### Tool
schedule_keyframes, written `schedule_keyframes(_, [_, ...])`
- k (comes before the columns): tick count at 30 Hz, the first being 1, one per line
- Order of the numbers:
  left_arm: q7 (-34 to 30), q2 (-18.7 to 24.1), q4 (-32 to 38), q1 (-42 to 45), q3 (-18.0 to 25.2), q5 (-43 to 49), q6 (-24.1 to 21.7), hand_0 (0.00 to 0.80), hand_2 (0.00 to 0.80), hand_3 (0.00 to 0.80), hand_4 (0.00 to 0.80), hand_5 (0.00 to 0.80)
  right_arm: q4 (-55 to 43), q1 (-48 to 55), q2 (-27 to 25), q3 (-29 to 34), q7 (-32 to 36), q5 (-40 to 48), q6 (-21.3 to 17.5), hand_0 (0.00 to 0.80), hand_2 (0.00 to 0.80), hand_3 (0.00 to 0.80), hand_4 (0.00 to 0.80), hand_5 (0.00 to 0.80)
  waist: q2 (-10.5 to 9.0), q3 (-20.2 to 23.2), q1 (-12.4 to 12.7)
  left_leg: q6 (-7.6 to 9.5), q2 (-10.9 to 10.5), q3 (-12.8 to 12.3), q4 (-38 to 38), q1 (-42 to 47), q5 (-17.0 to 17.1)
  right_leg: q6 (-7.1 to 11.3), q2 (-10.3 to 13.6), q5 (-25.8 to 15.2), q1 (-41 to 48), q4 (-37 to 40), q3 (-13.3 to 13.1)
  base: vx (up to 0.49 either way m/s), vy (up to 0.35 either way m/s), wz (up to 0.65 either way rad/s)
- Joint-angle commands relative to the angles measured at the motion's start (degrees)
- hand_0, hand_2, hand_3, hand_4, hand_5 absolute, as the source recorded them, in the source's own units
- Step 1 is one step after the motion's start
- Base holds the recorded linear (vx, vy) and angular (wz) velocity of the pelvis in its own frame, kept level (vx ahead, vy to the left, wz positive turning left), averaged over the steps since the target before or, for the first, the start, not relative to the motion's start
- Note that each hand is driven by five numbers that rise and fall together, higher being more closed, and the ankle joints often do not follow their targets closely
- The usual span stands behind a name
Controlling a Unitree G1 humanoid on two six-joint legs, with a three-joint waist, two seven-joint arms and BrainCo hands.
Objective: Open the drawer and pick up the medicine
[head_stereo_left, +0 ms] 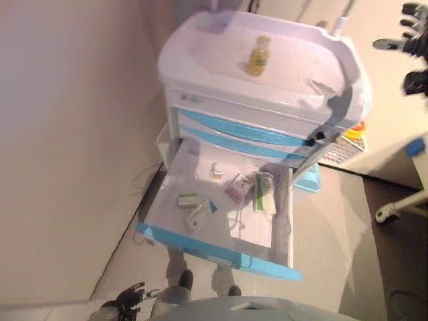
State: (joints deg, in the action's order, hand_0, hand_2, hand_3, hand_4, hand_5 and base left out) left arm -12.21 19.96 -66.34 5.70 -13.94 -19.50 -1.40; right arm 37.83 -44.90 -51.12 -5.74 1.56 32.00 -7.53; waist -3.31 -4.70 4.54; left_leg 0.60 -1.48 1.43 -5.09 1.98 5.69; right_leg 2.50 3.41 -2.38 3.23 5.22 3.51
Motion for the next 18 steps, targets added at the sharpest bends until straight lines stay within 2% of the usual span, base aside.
schedule_keyframes(1, [-0.5,-1.4,-4.9,-1.7,-1.2,3.1,-1.4,0.000,0.000,0.000,0.000,0.000,-11.9,7.6,6.3,6.3,-2.6,4.5,-8.4,0.000,0.000,0.000,0.000,0.000,0.13,-0.5,-1.2,-0.51,0.2,0.0,1.0,2.4,-7.1,2.79,1.8,-1.1,-0.7,-2.3,-0.1,-0.010,-0.067,-0.34])
schedule_keyframes(3, [-0.4,-1.8,-5.4,-1.6,-1.4,3.8,-1.9,0.000,0.000,0.000,0.000,0.000,-16.7,13.8,12.2,8.5,-4.3,6.9,-9.3,0.000,0.000,0.000,0.000,0.000,0.52,-0.6,-2.5,-0.47,0.4,-0.9,0.9,2.5,-7.2,2.73,1.6,-1.2,-0.9,-2.1,-1.2,-0.026,-0.084,-0.35])
schedule_keyframes(5, [0.0,-2.6,-5.8,-2.0,-1.7,3.9,-2.2,0.000,0.000,0.000,0.000,0.000,-19.6,20.4,17.8,8.7,-6.0,2.8,-12.8,0.000,0.000,0.000,0.000,0.000,1.03,-0.8,-4.1,-0.56,0.7,-2.0,0.7,2.5,-7.1,2.72,1.5,-1.5,-1.4,-2.0,-2.2,-0.049,-0.076,-0.39])
schedule_keyframes(7, [0.4,-3.1,-5.5,-2.0,-1.9,4.0,-2.6,0.000,0.000,0.000,0.000,0.000,-20.6,25.5,21.4,9.1,-5.8,3.8,-13.7,0.000,0.000,0.000,0.000,0.000,1.45,-0.9,-5.1,-0.62,0.8,-2.8,0.7,2.4,-7.1,2.71,1.4,-1.6,-1.8,-2.0,-2.7,-0.038,-0.053,-0.37])
schedule_keyframes(10, [1.2,-3.6,-4.0,-2.3,-3.1,3.2,-3.3,0.000,0.000,0.000,0.000,0.000,-17.6,32.3,25.4,8.9,-4.7,4.4,-16.2,0.000,0.000,0.000,0.000,0.000,2.03,-1.2,-6.2,-0.59,0.9,-3.7,0.8,2.5,-7.1,2.66,1.2,-1.7,-2.1,-2.0,-3.2,-0.024,-0.033,-0.18])
schedule_keyframes(13, [1.7,-3.8,-2.6,-3.0,-2.9,1.8,-3.7,0.000,0.000,0.000,0.000,0.000,-12.6,36.7,28.6,8.0,-5.2,4.0,-15.2,0.000,0.000,0.000,0.000,0.000,2.29,-1.6,-6.9,-0.64,0.9,-4.5,0.9,2.6,-7.1,2.64,1.3,-1.6,-2.0,-2.1,-3.1,-0.021,-0.034,-0.09])
schedule_keyframes(14, [1.8,-3.8,-1.9,-3.4,-3.0,0.9,-3.6,0.000,0.000,0.000,0.000,0.000,-8.2,38.6,30.0,7.0,-6.3,1.8,-16.8,0.000,0.000,0.000,0.000,0.000,2.35,-1.7,-7.2,-0.70,0.9,-4.8,1.0,2.6,-7.1,2.61,1.3,-1.6,-2.0,-2.1,-2.9,-0.009,-0.030,-0.07])
schedule_keyframes(18, [1.5,-4.2,-1.4,-3.7,-3.4,2.1,-5.4,0.000,0.000,0.000,0.000,0.000,3.9,42.2,32.1,5.1,-9.2,-2.6,-17.6,0.000,0.000,0.000,0.000,0.000,2.47,-2.0,-7.7,-0.68,1.0,-5.1,1.2,2.7,-7.0,2.39,1.1,-1.4,-1.8,-2.4,-2.6,0.002,-0.022,-0.08])
